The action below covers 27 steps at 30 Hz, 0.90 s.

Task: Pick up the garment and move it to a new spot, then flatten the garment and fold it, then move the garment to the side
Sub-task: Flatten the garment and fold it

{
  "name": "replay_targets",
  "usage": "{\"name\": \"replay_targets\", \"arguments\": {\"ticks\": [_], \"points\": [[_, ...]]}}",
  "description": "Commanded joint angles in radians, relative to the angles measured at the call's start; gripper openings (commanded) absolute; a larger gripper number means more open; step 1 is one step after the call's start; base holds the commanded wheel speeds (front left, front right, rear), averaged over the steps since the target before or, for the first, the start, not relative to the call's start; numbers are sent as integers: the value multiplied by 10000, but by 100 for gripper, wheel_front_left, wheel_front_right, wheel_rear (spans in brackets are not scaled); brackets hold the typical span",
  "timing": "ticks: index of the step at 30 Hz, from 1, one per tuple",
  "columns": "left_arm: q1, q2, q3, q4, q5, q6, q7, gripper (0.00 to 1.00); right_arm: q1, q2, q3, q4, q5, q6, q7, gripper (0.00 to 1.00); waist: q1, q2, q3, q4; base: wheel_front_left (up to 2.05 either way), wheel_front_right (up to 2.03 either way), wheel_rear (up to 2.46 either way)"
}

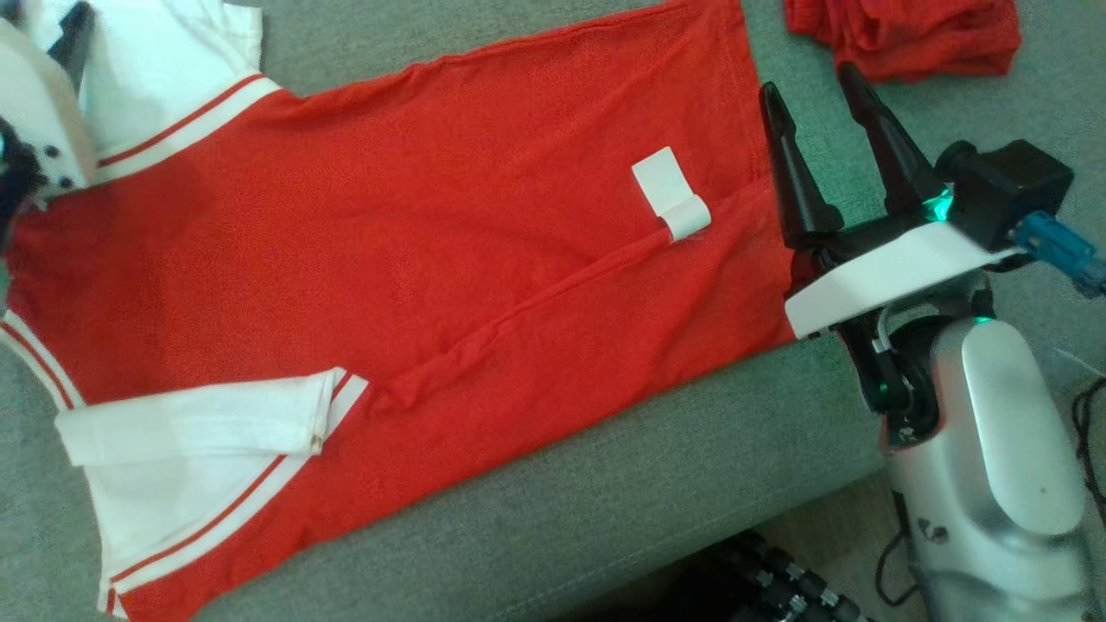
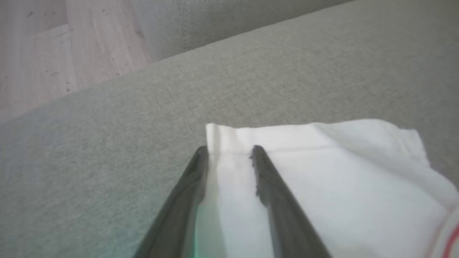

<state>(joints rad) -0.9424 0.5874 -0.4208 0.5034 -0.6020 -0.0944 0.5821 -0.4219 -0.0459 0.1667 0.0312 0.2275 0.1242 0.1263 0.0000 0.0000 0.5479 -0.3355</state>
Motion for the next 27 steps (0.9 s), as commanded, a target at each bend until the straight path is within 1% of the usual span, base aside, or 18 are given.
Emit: {"name": "replay_targets", "arguments": {"ticks": [1,2,5,8,9,14,19,23,27], "points": [[46,385,111,-234,-93,-75,233,8,-125,-43,101,-272,-39,65,-44,100,0,0,-95,44,0,0,0],[107,381,23,-272,-130,-115,300,0,-152,-43,100,-237,-43,65,-26,100,0,0,-140,59,0,0,0],[228,389,-119,-363,-160,-174,231,0,-247,-43,91,-137,-54,65,43,100,0,0,-260,103,0,0,0],[226,328,-58,-407,-100,-114,-271,0,-397,-81,11,4,-138,65,158,100,0,0,-369,191,0,0,0],[226,328,-58,-407,-100,-114,-271,0,-397,-81,11,4,-138,65,158,100,0,0,-369,191,0,0,0],[118,130,18,-442,63,-79,-1360,0,-905,-369,-157,503,-394,65,552,100,0,0,-679,522,0,0,0],[31,-273,-94,-608,58,-180,-2406,0,-1640,-824,-266,1549,-549,65,1370,100,0,0,-1050,1121,0,0,0],[38,-577,-308,-892,-12,-257,-3001,0,-2272,-1208,-248,2523,-737,65,1917,100,0,0,-1193,1649,0,0,0],[93,-801,-539,-1201,-111,-302,-3422,0,-2838,-1252,-420,3464,-527,65,2362,100,0,0,-1219,2126,0,0,0]]}}
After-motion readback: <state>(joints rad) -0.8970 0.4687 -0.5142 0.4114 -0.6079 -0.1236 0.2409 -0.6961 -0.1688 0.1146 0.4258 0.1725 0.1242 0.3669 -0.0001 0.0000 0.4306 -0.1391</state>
